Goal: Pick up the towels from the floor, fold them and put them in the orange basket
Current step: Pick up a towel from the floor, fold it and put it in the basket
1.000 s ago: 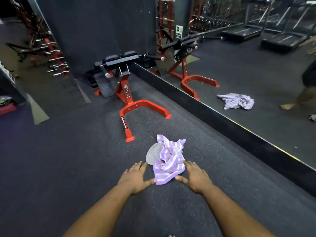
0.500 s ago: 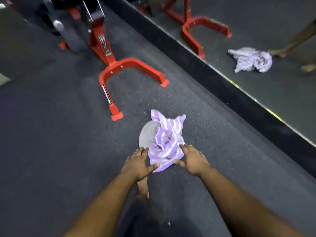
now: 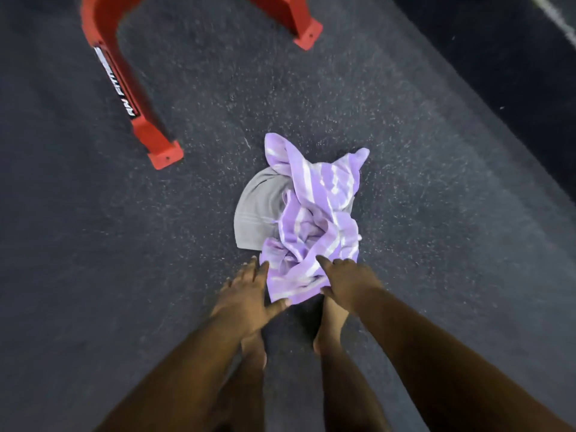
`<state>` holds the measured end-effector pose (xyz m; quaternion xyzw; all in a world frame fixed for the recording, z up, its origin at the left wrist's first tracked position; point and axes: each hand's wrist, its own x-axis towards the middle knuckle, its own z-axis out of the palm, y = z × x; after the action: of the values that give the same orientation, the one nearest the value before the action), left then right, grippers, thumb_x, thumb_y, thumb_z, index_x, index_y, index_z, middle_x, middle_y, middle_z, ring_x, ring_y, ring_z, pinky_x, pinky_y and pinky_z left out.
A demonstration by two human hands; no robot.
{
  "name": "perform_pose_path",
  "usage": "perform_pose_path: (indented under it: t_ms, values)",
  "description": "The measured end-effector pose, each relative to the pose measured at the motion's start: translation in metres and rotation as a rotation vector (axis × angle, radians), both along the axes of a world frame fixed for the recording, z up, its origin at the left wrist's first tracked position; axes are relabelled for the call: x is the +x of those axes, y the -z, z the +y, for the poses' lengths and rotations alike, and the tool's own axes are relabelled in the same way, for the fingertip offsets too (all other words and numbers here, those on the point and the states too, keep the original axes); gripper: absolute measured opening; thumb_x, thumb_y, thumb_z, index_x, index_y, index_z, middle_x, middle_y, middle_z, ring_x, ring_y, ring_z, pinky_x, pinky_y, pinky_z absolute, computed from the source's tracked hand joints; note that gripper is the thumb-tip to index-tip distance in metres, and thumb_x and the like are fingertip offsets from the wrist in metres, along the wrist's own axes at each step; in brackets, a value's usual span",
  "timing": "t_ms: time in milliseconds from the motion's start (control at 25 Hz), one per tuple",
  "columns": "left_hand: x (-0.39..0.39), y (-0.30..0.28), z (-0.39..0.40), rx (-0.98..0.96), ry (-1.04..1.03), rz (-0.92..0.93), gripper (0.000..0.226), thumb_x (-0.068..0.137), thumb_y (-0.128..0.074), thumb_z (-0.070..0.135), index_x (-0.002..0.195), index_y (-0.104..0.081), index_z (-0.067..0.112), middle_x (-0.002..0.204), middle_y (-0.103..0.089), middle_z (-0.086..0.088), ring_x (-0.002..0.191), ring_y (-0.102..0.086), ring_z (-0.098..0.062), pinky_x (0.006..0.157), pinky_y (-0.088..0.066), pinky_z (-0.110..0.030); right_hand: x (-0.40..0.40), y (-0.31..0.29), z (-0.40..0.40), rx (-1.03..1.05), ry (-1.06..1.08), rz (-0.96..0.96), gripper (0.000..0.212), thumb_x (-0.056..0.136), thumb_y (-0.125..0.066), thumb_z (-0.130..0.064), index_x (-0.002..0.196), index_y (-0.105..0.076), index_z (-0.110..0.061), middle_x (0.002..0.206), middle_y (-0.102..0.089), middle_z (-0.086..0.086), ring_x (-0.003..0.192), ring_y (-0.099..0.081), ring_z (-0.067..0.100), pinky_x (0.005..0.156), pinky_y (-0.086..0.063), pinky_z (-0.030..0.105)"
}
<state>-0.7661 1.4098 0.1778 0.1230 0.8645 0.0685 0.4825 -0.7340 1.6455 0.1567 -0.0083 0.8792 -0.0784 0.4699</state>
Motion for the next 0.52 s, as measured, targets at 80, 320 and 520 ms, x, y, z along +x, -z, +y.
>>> perform_pose_path:
  t_ms: [80,320,520]
  values:
    - [-0.008,0.062,0.018,-0.010,0.002,-0.050,0.102,0.087,-0.045,0.080,0.163,-0.004,0.026,0.171,0.001,-0.005,0.156,-0.009,-0.025,0.123,-0.017,-0.046,-0.024,0.072,0.017,0.040,-0.078,0.005,0.077,0.101,-0.053,-0.047,0.161,-0.010,-0.026,0.136,-0.054,0.011,0.122,-0.056,0.033,0.096,-0.044,0.041]
    - [-0.015,0.190,0.032,-0.046,0.000,-0.113,0.102,0.087,-0.040,0.082,0.162,0.001,0.027,0.171,0.006,-0.003,0.157,-0.003,-0.025,0.124,-0.015,-0.048,-0.071,0.205,0.042,0.210,-0.273,0.106,0.037,0.097,-0.047,-0.020,0.133,-0.054,-0.025,0.108,-0.073,0.005,0.100,-0.071,0.028,0.082,-0.046,0.034]
    - [-0.002,0.206,0.031,-0.071,0.023,-0.156,0.103,0.087,-0.040,0.082,0.163,0.002,0.026,0.171,0.009,-0.002,0.157,-0.002,-0.024,0.124,-0.013,-0.047,-0.041,0.211,0.046,0.179,-0.241,0.099,0.019,0.096,-0.055,-0.032,0.108,-0.067,-0.024,0.098,-0.071,0.001,0.092,-0.071,0.026,0.074,-0.045,0.032]
